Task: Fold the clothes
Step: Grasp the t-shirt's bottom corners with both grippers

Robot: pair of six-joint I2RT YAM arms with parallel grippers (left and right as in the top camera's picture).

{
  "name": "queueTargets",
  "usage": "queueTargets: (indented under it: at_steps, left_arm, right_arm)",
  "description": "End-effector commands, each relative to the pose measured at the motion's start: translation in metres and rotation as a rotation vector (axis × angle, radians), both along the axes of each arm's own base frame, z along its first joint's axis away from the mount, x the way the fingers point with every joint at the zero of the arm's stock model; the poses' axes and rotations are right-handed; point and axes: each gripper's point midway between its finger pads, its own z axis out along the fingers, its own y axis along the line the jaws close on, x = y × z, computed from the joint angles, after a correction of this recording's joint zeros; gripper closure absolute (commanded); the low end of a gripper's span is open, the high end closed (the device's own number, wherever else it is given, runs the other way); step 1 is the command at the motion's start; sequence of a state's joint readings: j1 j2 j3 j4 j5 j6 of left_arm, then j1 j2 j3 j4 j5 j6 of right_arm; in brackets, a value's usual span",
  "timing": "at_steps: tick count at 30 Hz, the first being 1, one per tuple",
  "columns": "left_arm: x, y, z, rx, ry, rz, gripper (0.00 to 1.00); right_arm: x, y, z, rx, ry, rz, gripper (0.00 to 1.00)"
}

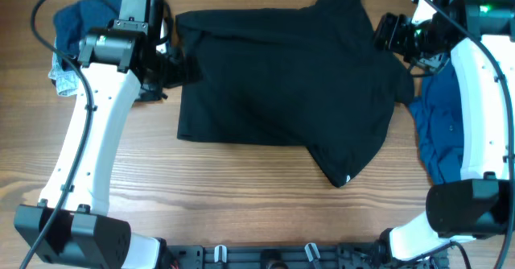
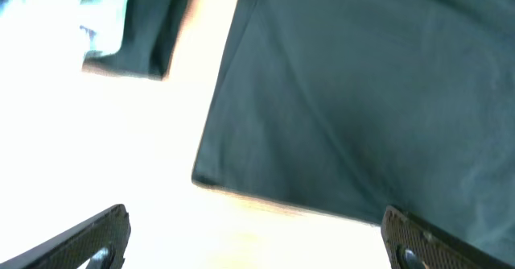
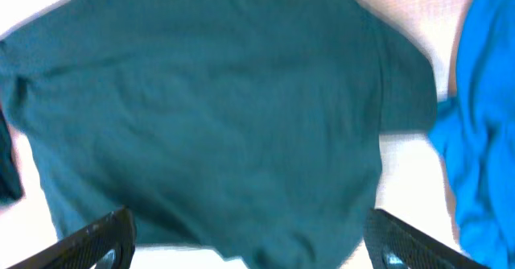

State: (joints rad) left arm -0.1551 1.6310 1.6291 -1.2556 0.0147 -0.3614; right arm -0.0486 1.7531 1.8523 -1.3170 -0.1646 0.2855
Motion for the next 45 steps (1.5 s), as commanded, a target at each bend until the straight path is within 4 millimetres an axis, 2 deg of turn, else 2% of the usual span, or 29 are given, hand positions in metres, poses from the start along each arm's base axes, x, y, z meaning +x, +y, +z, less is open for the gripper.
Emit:
queueTargets:
  at_steps: [1, 5, 10, 14, 18, 22, 28, 32, 39, 43, 44, 45]
  left_arm:
    - [-0.022, -0.004, -0.002, -0.050, 0.072, 0.132, 0.00]
    - [-0.043, -0.001, -0.032, -0.025, 0.154, 0.186, 0.00]
    - [-0.066, 0.004, -0.091, -0.016, 0.207, 0.229, 0.03]
    - [-0.071, 0.006, -0.122, -0.013, 0.207, 0.228, 0.06]
    - [-0.062, 0.005, -0.139, -0.023, 0.152, 0.221, 0.09]
    - [-0.064, 0.006, -0.159, -0.024, 0.130, 0.217, 0.12]
    - [-0.055, 0.004, -0.173, -0.031, 0.059, 0.165, 0.17]
    - [-0.056, 0.004, -0.184, -0.032, 0.050, 0.165, 0.25]
    - [-0.051, 0.007, -0.205, -0.018, 0.034, 0.171, 0.30]
    - [-0.050, 0.011, -0.217, 0.012, 0.050, 0.179, 0.46]
    - [-0.050, 0.011, -0.220, 0.013, 0.055, 0.179, 0.54]
    - [-0.050, 0.011, -0.221, 0.014, 0.057, 0.179, 0.68]
  right_arm:
    - [-0.029, 0.017, 0.011, 0.031, 0.031, 0.006, 0.09]
    - [-0.066, 0.040, -0.003, 0.010, 0.090, 0.086, 0.09]
    - [-0.120, 0.053, -0.066, -0.061, 0.259, 0.140, 0.11]
    - [-0.151, 0.053, -0.111, -0.073, 0.371, 0.155, 0.12]
    - [-0.164, 0.055, -0.137, -0.052, 0.409, 0.168, 0.13]
    - [-0.172, 0.058, -0.152, -0.027, 0.429, 0.170, 0.14]
    - [-0.176, 0.067, -0.166, -0.012, 0.421, 0.198, 0.16]
    - [-0.178, 0.073, -0.176, -0.014, 0.414, 0.202, 0.16]
    - [-0.178, 0.074, -0.178, -0.015, 0.411, 0.206, 0.17]
    - [-0.183, 0.072, -0.179, -0.017, 0.426, 0.205, 0.20]
    - [-0.185, 0.072, -0.180, -0.018, 0.434, 0.205, 0.21]
    - [-0.188, 0.071, -0.182, -0.018, 0.444, 0.204, 0.23]
